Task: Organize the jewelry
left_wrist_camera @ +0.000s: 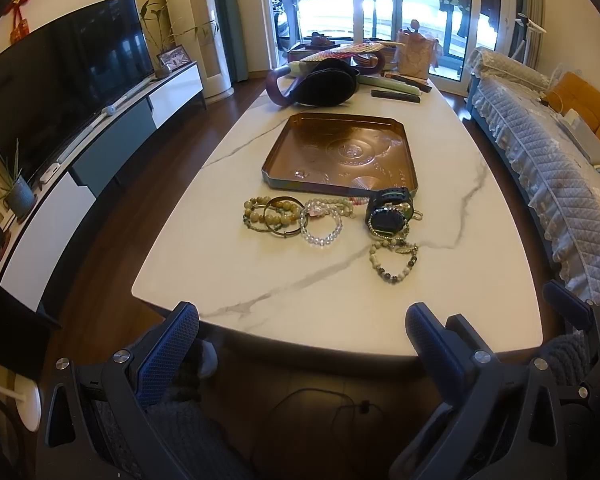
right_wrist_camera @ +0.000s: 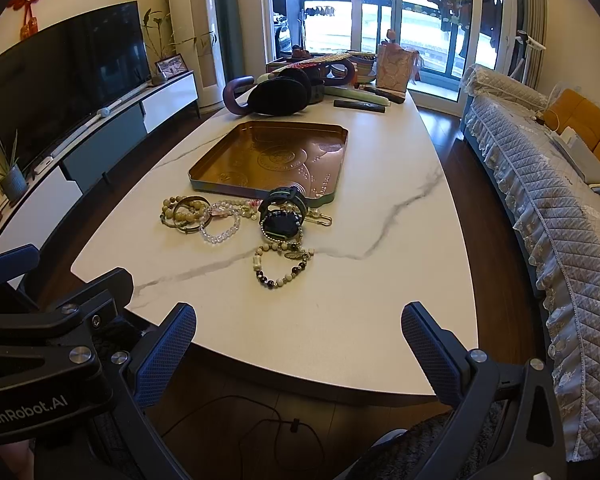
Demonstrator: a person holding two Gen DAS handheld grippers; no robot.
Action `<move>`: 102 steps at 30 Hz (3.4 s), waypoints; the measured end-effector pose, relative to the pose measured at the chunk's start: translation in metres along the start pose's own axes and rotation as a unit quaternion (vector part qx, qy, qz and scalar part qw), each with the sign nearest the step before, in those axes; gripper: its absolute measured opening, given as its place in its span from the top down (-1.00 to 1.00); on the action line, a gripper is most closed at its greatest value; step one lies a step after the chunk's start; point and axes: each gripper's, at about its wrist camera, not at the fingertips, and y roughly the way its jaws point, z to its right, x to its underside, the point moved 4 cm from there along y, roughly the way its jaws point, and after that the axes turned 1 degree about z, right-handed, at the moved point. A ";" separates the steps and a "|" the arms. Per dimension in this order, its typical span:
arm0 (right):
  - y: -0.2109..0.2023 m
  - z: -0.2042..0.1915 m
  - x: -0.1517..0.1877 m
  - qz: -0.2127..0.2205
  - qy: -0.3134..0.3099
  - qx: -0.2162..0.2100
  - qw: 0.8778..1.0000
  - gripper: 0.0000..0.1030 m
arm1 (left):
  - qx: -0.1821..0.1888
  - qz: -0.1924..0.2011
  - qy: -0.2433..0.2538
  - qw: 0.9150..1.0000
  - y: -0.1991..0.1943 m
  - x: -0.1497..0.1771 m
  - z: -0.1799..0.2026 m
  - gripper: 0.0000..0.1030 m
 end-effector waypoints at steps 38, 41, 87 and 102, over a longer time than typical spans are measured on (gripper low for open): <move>0.062 -0.003 0.002 -0.003 -0.015 -0.039 0.999 -0.98 | 0.005 -0.020 -0.023 1.000 0.062 0.002 -0.026 -0.99; 0.085 -0.002 -0.001 0.000 -0.025 -0.076 0.997 -0.98 | 0.033 -0.028 -0.033 0.999 0.087 0.000 -0.036 -0.99; 0.167 0.037 -0.071 -0.017 -0.049 -0.181 0.982 0.71 | 0.119 -0.030 0.051 0.991 0.192 -0.041 -0.062 0.19; 0.164 0.041 -0.069 -0.020 -0.036 -0.182 0.982 0.65 | 0.038 -0.002 0.125 0.991 0.209 -0.046 -0.028 -0.35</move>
